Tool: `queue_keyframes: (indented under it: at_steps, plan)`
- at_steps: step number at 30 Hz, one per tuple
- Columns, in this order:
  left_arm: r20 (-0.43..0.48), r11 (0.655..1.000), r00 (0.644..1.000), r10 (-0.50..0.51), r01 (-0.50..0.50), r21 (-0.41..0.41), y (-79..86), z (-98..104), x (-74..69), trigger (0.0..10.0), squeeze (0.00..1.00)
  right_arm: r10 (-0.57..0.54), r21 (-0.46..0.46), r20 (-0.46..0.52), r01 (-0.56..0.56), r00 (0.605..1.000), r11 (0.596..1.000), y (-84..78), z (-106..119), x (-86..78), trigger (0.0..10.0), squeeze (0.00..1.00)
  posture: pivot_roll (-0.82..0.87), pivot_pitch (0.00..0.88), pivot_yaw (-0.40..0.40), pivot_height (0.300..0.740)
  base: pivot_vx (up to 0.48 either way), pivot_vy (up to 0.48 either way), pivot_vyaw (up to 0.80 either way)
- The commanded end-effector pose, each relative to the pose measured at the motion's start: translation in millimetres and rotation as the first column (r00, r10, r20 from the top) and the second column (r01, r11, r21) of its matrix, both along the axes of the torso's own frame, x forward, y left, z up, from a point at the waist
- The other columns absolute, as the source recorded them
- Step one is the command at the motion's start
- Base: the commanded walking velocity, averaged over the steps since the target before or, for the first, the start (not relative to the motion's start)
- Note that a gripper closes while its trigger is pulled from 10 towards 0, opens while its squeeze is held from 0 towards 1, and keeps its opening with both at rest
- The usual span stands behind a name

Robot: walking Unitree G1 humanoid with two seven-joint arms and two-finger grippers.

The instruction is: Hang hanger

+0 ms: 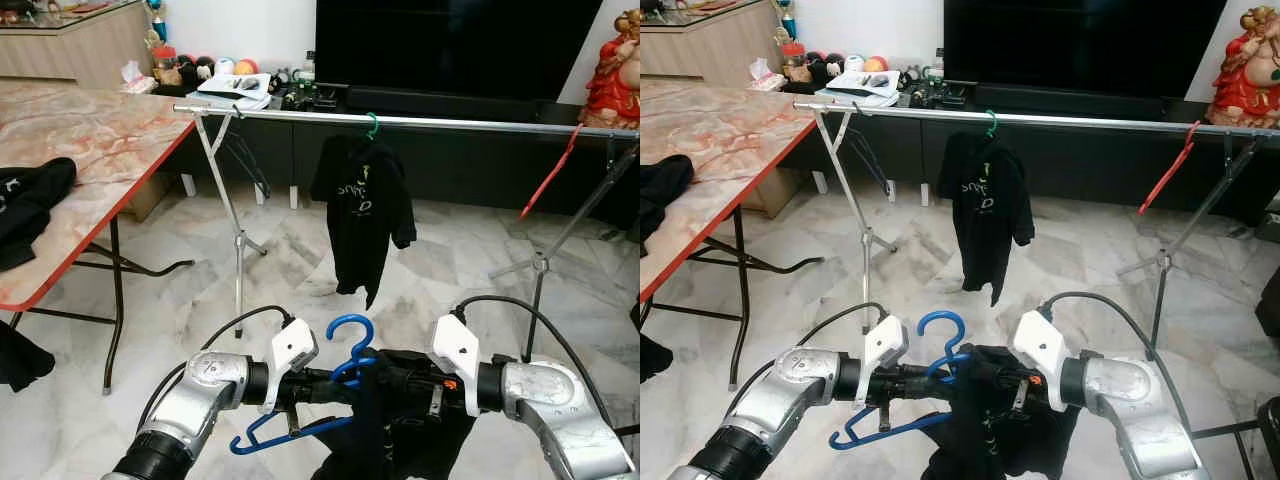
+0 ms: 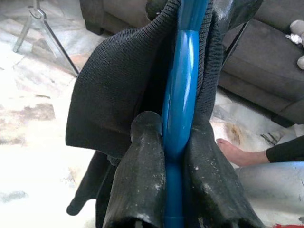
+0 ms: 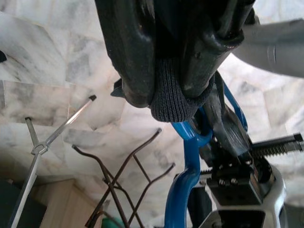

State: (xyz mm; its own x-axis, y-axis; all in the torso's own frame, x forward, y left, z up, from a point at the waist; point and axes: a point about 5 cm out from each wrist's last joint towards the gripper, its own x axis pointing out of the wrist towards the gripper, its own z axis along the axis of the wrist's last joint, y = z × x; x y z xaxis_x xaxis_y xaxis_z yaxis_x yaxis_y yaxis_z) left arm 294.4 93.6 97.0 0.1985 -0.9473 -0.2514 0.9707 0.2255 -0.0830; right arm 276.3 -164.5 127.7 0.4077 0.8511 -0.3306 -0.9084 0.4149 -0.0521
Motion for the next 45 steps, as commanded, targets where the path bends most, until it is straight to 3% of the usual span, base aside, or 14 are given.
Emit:
queue_keyframes:
  at_steps: [1,8,9,12,17,18,19,22,24,30,31,34,35,45]
  plan:
    - [-0.026,0.995,0.995,0.100,-0.100,0.031,13.0,-6,5.5,0.0,0.00,0.089,0.165,0.101,-0.105,0.991,0.981,16.6,28,-4.8,10.0,0.00,0.01,0.039,-0.036,0.740,0.000,0.000,0.00]
    - [-0.029,0.995,0.995,0.099,-0.098,0.032,13.8,-6,5.0,0.0,0.00,0.095,0.174,0.081,-0.108,0.992,0.979,15.3,25,-7.5,10.0,0.00,0.02,0.039,-0.037,0.740,0.000,0.000,0.00]
    - [-0.031,0.995,0.995,0.098,-0.097,0.033,14.1,-6,4.7,0.0,0.00,0.093,0.217,0.081,-0.109,0.992,0.970,15.5,28,-8.1,5.7,0.00,0.02,0.039,-0.037,0.740,0.000,0.000,0.00]
    - [-0.034,0.995,0.995,0.095,-0.094,0.034,14.3,-7,4.3,0.0,0.00,0.093,0.248,0.082,-0.111,0.992,0.962,15.4,31,-9.0,3.5,0.00,0.01,0.041,-0.036,0.740,0.000,0.000,0.00]
    - [-0.034,0.995,0.995,0.091,-0.090,0.040,14.5,-7,3.9,0.0,0.00,0.128,0.155,0.054,-0.135,0.990,0.979,13.9,19,-13.5,10.0,0.00,0.01,0.042,-0.036,0.740,0.000,0.000,0.00]
    - [-0.035,0.995,0.995,0.090,-0.088,0.043,14.7,-7,3.8,0.0,0.00,0.142,0.124,0.045,-0.146,0.989,0.981,13.6,15,-14.8,10.0,0.91,0.01,0.043,-0.036,0.740,0.000,0.000,0.00]
    - [-0.035,0.995,0.995,0.089,-0.087,0.045,15.0,-7,3.7,0.0,0.00,0.152,0.099,0.042,-0.155,0.988,0.983,13.2,13,-15.7,10.0,1.00,0.01,0.043,-0.036,0.740,0.000,0.000,0.00]
    - [-0.035,0.995,0.995,0.089,-0.087,0.048,15.7,-8,3.5,0.0,0.00,0.154,0.083,0.047,-0.157,0.987,0.984,12.6,12,-15.7,10.0,0.93,0.02,0.044,-0.037,0.740,0.000,0.000,0.00]
    - [-0.036,0.995,0.995,0.089,-0.087,0.050,16.5,-8,3.4,0.0,0.00,0.151,0.099,0.054,-0.155,0.987,0.983,12.3,15,-15.0,10.0,0.00,0.02,0.046,-0.036,0.740,0.000,0.000,0.00]
    - [-0.038,0.995,0.996,0.087,-0.085,0.052,16.7,-8,2.9,0.0,0.00,0.159,0.133,0.060,-0.165,0.986,0.977,13.5,18,-16.3,8.6,0.00,0.02,0.046,-0.035,0.740,0.000,0.000,0.00]
    - [-0.037,0.995,0.996,0.087,-0.085,0.053,16.7,-8,2.9,0.0,0.00,0.154,0.130,0.055,-0.160,0.986,0.978,13.4,16,-16.3,0.0,0.00,0.02,0.046,-0.035,0.740,0.000,0.000,0.00]
    - [-0.037,0.995,0.995,0.090,-0.088,0.055,16.8,-8,3.2,0.0,0.00,0.141,0.094,0.053,-0.145,0.989,0.985,11.8,11,-16.2,3.7,0.00,0.02,0.047,-0.034,0.740,0.000,0.000,0.00]
    - [-0.037,0.995,0.995,0.091,-0.088,0.056,16.9,-8,3.3,0.0,0.00,0.134,0.083,0.054,-0.138,0.990,0.987,11.2,10,-15.7,9.1,0.00,0.02,0.047,-0.034,0.740,0.000,0.000,0.00]
    - [-0.046,0.994,0.996,0.082,-0.079,0.078,24.1,-11,-0.4,0.0,0.00,-0.168,-0.121,0.173,0.190,0.971,0.974,-36.5,10,13.3,10.0,0.00,0.01,0.050,-0.032,0.740,0.000,0.000,0.00]
